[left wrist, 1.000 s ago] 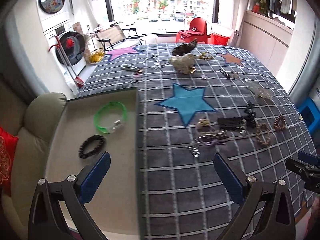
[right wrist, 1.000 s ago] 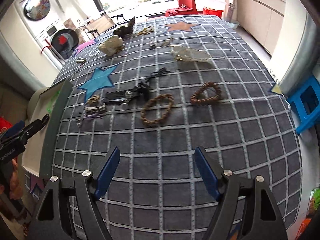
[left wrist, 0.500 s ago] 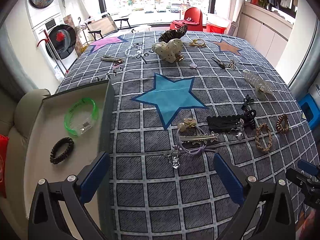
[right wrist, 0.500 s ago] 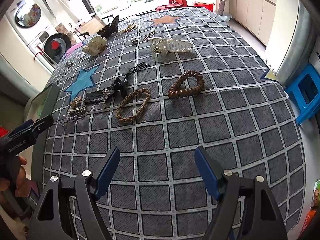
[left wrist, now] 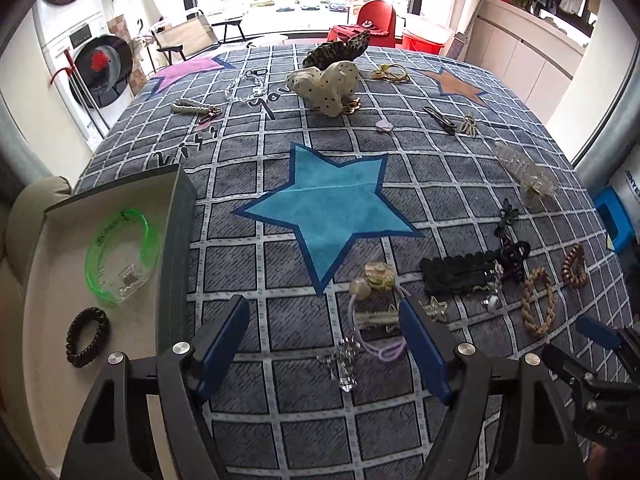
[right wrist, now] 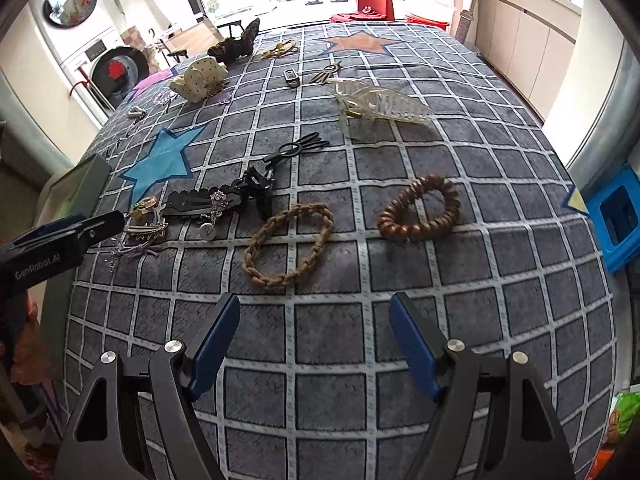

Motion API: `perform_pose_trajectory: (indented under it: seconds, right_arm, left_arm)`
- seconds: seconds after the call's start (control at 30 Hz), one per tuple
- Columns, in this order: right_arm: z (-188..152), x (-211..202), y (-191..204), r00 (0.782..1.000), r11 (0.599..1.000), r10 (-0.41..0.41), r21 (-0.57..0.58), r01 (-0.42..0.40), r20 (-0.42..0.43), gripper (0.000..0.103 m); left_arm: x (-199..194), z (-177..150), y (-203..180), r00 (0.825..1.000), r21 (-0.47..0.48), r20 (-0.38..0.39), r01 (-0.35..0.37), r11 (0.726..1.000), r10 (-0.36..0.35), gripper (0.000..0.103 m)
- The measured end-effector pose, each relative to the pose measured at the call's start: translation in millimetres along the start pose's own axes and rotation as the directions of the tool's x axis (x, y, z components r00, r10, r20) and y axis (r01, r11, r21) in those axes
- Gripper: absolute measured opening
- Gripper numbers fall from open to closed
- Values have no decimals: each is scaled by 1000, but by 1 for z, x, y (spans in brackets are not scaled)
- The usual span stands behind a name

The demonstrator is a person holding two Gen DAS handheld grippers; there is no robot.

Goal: Organize jewelry
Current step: 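Move both tools back over the jewelry on the bedspread, then grasp the lilac hair tie with the left tool while the right tool grasps the braided brown bracelet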

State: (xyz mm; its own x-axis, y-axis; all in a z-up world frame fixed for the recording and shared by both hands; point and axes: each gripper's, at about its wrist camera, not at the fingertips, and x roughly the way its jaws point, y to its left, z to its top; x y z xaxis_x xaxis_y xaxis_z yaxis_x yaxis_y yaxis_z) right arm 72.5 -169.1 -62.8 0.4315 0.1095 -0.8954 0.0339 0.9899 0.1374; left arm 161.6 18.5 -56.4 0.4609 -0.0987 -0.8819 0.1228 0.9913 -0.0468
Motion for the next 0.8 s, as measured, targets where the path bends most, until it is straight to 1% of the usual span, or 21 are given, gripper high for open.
perform_pose_trajectory:
  seconds: [0.03,0.07,0.2,0.23,0.27,0.3,0.43,0.47,0.53,0.57,0.6,0.63,0.67,0.7,0.77,0.8]
  right_arm:
    - [2,3,2,1000,1000,-3,-4,3,-1,79]
    - [4,5,3,1000,1000,-7,-9,7,0,79]
    - [10,13,10,999,999,-35,-30,35,6,79]
    - [12,15,12,999,998,-44,-37,44,8,79]
    - [14,17,13,999,998,-51,-44,52,11,79]
    - [15,18,16,998,997,-60,-52,61,14,79]
    - [18,25,27,994,990,-110,-88,112,29,79]
    - [18,25,29,993,989,-110,-92,113,34,79]
    - [19,25,31,993,989,-110,-92,113,40,77]
    - [19,24,32,993,989,-110,-93,113,44,72]
    - [19,24,33,993,989,-109,-94,113,47,68]
    - [20,24,34,993,989,-108,-95,113,51,59]
    - [21,23,35,993,989,-108,-94,113,53,49]
    - [21,23,35,993,989,-108,-92,112,53,45]
    - [22,22,35,993,990,-107,-82,111,56,20]
    - [22,22,34,993,991,-105,-78,109,57,14]
  left_arm:
    - [2,2,1,1000,-2,-7,9,1000,-9,69]
    - [6,5,1,999,-5,-21,29,1000,-29,68]
    - [16,10,-4,996,13,-50,70,997,-69,67]
    - [19,11,-7,995,26,-59,78,997,-76,60]
    - [21,12,-9,994,35,-68,84,996,-81,57]
    - [25,12,-12,992,44,-85,94,995,-90,56]
    - [27,12,-20,992,78,-87,99,992,-92,56]
    - [27,12,-21,991,80,-88,104,991,-97,54]
    - [27,13,-23,991,89,-87,107,990,-99,35]
    - [27,14,-23,991,92,-89,112,989,-104,33]
    - [27,14,-24,989,92,-91,122,988,-114,23]
    - [27,14,-24,988,91,-94,131,987,-122,15]
    - [26,14,-23,987,89,-96,136,987,-128,15]
    - [25,14,-22,987,84,-94,142,986,-134,15]
    - [23,12,-20,987,78,-84,145,986,-139,15]
    - [20,11,-19,987,70,-73,148,987,-143,15]
